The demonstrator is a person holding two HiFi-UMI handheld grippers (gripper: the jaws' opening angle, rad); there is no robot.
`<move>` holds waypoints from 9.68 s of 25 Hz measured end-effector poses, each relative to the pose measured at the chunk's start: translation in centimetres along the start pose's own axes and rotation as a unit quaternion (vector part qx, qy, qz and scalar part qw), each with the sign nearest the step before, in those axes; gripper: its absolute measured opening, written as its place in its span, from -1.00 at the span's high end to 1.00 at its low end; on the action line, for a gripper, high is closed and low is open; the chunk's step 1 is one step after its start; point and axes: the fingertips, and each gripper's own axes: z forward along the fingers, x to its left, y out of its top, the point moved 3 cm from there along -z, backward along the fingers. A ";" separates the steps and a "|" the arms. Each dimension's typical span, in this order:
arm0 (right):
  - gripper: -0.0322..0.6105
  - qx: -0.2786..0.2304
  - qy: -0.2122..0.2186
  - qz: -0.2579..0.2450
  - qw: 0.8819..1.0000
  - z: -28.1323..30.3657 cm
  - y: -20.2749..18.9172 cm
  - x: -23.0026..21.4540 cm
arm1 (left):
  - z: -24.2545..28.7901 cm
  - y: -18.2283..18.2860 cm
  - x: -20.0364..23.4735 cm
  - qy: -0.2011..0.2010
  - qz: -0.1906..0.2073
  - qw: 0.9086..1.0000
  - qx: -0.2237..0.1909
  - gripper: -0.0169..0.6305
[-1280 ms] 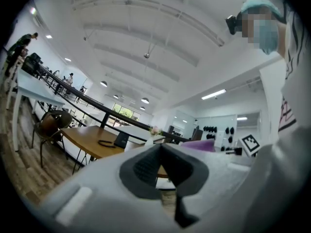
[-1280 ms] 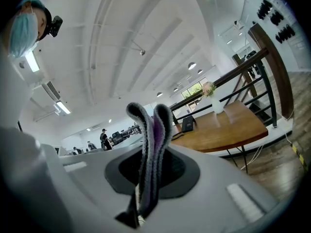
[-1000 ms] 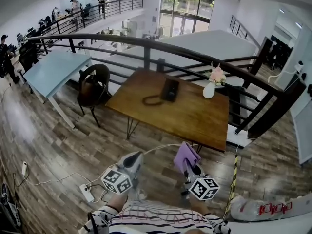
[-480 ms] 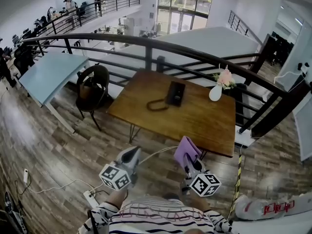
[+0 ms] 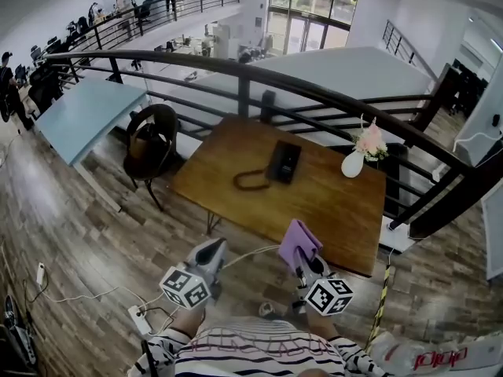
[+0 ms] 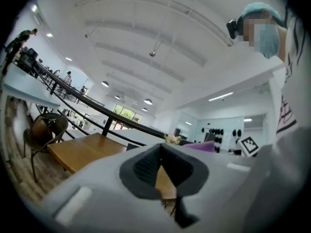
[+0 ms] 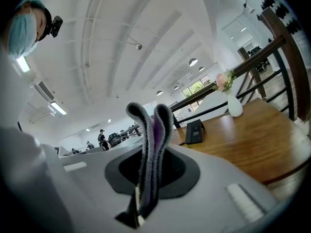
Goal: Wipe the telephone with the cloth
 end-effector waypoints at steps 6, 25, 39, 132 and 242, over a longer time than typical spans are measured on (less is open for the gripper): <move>0.78 0.011 0.027 0.000 1.000 2.1 3.5 -4.8 | 6.2 0.0 -1.6 0.008 0.011 1.000 -0.008 0.95; 0.78 0.069 0.084 0.006 0.994 10.9 5.1 -9.6 | 10.2 -1.4 3.1 0.091 -0.010 0.995 -0.026 0.95; 0.78 0.027 0.010 0.017 0.999 24.9 5.9 -6.1 | 15.4 4.7 18.5 -0.002 -0.021 1.000 0.009 0.95; 0.78 0.086 -0.135 0.039 0.986 46.3 10.6 -29.6 | 31.0 3.7 28.1 -0.013 -0.071 0.995 0.068 0.95; 0.78 0.005 -0.078 0.045 0.996 37.1 10.9 -17.7 | 33.4 4.7 25.5 -0.120 -0.034 0.990 0.070 0.95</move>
